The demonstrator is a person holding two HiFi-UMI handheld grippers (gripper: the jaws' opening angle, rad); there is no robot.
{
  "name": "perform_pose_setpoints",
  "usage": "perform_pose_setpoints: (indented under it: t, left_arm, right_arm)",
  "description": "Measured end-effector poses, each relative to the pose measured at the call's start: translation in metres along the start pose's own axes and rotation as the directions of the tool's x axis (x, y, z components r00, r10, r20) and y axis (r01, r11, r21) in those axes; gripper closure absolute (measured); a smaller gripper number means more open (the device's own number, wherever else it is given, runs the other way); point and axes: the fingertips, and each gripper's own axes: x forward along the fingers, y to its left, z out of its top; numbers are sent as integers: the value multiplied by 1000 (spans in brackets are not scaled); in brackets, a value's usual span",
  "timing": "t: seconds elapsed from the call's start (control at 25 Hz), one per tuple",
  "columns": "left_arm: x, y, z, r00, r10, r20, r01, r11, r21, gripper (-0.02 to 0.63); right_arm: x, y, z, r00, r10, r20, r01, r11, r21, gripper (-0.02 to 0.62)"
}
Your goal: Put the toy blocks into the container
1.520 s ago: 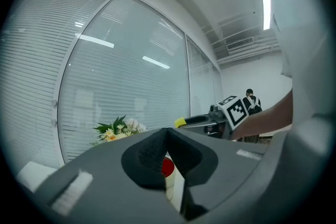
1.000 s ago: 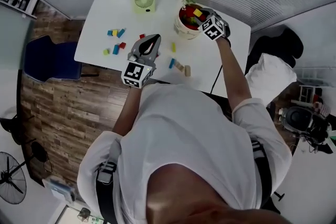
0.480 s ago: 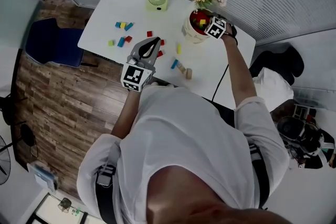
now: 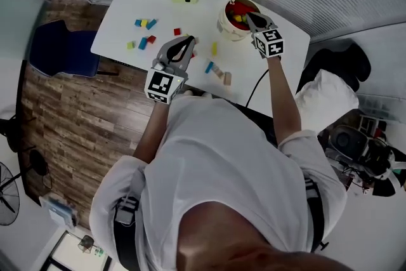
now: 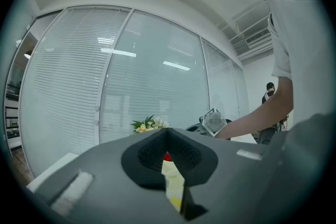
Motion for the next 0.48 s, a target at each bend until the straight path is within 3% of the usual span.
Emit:
perform_pose_setpoints:
  t: [0.12, 0.24, 0.36, 0.48]
  left_arm:
    - [9, -2, 0, 1000, -22, -6, 22, 1000, 15, 607]
    - [16, -6, -2, 999, -45, -13, 45, 999, 29, 607]
    - [24, -11, -3, 997, -74, -24, 75, 996, 40, 607]
    - [33, -17, -5, 993, -111, -36, 112, 992, 50, 609]
  right_arm:
    - [-30, 25, 16, 986, -27, 165, 8, 994, 111, 594]
    - [-56, 50, 15, 965, -54, 258, -1, 977, 211, 594]
    - [-75, 67, 7, 955, -83, 286, 6, 966, 259, 594]
    - [-82, 73, -7, 962, -114, 248, 40, 958, 283, 594]
